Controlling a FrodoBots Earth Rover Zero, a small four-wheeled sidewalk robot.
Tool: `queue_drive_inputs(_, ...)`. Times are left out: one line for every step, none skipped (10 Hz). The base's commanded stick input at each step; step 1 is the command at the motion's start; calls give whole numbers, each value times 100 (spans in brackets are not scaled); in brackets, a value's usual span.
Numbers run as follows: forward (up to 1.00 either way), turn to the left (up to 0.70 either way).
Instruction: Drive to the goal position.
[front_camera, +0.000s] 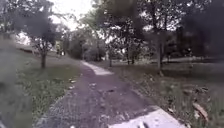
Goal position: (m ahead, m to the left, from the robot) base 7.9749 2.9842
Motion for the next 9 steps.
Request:
queue_drive_inputs(70,0)
queue_drive_inputs(70,0)
queue_drive_inputs(70,0)
queue_drive_inputs(70,0)
queue_drive_inputs(70,10)
queue_drive_inputs(70,14)
queue_drive_inputs(70,14)
queue_drive_inputs(70,13)
queue_drive_inputs(70,0)
